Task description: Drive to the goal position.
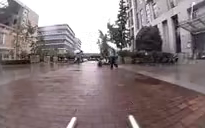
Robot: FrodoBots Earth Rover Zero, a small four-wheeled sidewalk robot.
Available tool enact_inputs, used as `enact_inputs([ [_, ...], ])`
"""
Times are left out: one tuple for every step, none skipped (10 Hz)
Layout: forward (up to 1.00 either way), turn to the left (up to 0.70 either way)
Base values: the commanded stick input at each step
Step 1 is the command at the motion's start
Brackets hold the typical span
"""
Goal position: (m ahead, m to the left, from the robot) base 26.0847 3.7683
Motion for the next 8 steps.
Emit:
enact_inputs([
  [0.7,0.0],
  [0.7,0.0],
  [0.7,0.0],
  [0.7,0.0],
  [0.7,0.0],
  [0.7,0.0],
  [0.7,0.0],
  [0.7,0.0],
])
